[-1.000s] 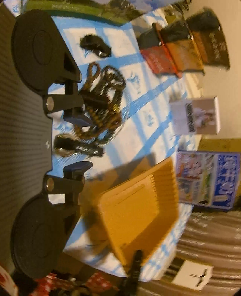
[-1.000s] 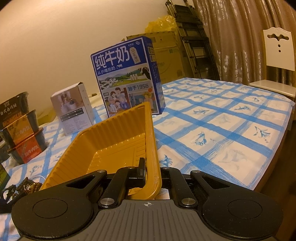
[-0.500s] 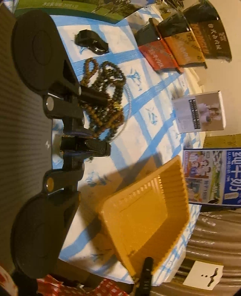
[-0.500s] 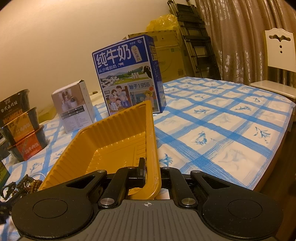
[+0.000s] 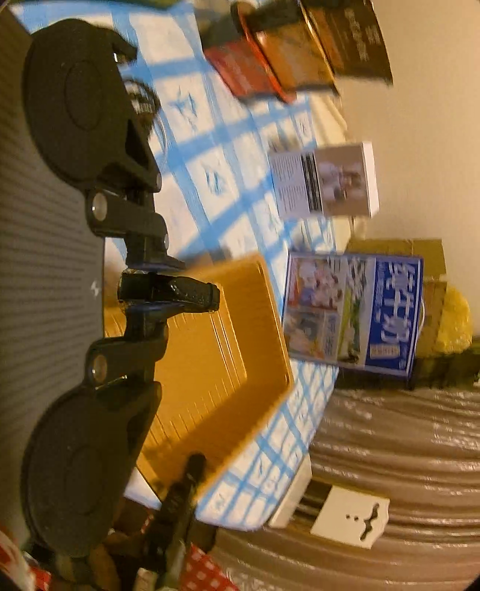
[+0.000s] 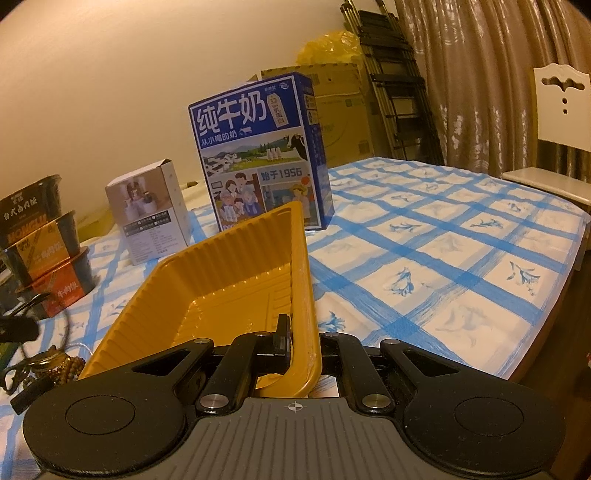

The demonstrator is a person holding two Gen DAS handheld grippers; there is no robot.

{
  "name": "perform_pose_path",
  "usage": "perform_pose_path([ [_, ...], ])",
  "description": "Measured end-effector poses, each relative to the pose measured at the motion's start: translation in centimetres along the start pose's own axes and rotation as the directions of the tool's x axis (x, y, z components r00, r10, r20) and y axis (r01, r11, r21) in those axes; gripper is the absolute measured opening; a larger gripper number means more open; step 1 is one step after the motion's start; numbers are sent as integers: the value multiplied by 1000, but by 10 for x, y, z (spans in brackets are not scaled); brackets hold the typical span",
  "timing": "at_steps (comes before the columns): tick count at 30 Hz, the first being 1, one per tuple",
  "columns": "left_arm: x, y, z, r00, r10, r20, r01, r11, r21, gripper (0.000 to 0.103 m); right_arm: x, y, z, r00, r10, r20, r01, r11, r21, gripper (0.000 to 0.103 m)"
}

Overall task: Organize jewelry
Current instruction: 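Carry the black pendant into the orange tray and open the left tool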

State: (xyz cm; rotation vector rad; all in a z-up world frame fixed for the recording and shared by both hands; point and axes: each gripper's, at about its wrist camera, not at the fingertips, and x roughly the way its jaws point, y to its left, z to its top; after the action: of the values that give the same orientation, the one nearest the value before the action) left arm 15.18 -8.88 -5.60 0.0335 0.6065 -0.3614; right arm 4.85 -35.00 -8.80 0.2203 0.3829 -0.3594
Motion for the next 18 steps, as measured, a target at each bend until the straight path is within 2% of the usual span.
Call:
perform_pose_path([
  [4, 21, -20, 0, 999, -49, -22, 49, 999, 5, 15, -1, -1, 2, 1000, -3, 2, 3, 1000, -9, 6],
  [12, 62, -32, -13, 990, -78, -120, 75, 997, -30, 15, -3, -4, 5, 1000, -15, 10, 16, 999, -30, 6],
  [14, 59, -31, -12, 990, -100, -101, 95, 994, -56, 16, -3, -4, 5, 1000, -17, 9, 17, 999, -35, 6],
  [16, 53, -32, -9, 990, -110, -84, 105, 993, -60, 24, -3, -5, 5, 1000, -28, 12, 29, 998, -47, 5],
  [18, 46, -32, -6, 992, -107, -74, 103, 993, -58, 27, -3, -6, 5, 999, -33, 10, 33, 999, -39, 5],
])
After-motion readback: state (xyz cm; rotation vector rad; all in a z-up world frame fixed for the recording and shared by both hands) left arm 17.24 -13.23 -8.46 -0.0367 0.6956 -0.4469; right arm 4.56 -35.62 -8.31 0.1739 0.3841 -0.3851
